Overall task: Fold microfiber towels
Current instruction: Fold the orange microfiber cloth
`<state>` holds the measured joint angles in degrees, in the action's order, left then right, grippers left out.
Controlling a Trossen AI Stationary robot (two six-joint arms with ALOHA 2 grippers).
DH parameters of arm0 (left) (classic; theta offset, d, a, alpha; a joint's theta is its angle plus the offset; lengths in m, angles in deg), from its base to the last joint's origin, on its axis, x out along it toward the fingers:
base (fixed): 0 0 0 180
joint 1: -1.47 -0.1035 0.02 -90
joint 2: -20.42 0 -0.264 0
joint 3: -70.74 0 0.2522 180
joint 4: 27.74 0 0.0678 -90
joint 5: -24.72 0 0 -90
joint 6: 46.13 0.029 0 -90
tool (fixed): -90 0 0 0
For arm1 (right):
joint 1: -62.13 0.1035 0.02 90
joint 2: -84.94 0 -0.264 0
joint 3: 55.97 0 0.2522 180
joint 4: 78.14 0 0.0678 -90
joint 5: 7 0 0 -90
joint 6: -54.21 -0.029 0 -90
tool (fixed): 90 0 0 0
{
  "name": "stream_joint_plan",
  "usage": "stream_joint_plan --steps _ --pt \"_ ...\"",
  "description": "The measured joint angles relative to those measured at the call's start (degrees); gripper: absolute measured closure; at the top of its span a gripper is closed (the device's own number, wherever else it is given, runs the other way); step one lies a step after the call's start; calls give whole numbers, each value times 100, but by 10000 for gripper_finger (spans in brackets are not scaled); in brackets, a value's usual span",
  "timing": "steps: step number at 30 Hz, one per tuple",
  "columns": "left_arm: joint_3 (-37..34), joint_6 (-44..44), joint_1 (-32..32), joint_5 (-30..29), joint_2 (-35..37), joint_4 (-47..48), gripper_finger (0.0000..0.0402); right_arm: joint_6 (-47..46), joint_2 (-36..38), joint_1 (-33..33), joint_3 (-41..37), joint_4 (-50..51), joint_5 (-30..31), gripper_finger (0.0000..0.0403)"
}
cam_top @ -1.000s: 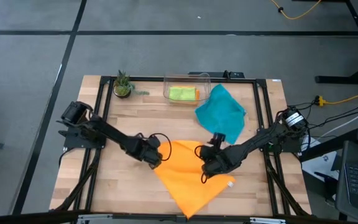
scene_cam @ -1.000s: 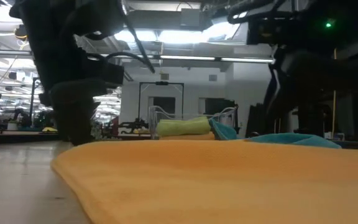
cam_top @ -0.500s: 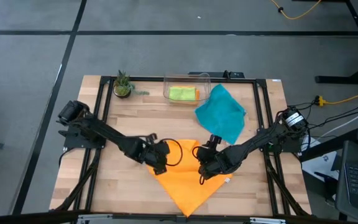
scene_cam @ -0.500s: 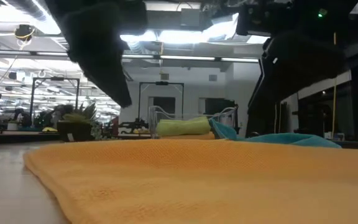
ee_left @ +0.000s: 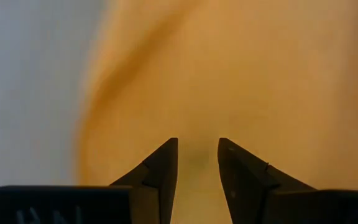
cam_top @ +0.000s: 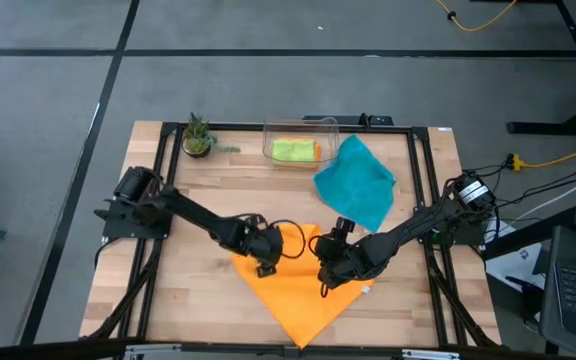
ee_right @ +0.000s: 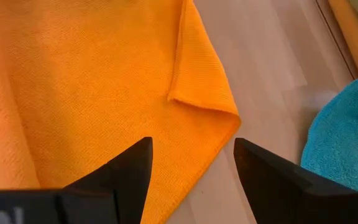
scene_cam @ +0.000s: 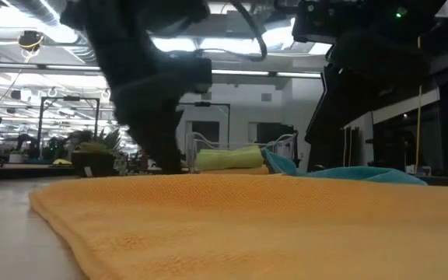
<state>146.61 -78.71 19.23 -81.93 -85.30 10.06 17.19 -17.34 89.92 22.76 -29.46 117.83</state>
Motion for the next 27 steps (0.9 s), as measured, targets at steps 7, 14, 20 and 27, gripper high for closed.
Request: stream_joint_plan --steps 7,14,20,27 --pt "40 -515 219 298 -154 628 293 2 0 0 0 -105 -9 173" --pt "22 -1111 -99 -929 -228 1198 293 2 0 0 0 -166 -46 173" --pt "15 -1361 -668 -914 -232 1223 293 2 0 0 0 -190 -50 173" --pt "24 -1588 -696 -480 -221 1715 293 2 0 0 0 -192 -50 173"
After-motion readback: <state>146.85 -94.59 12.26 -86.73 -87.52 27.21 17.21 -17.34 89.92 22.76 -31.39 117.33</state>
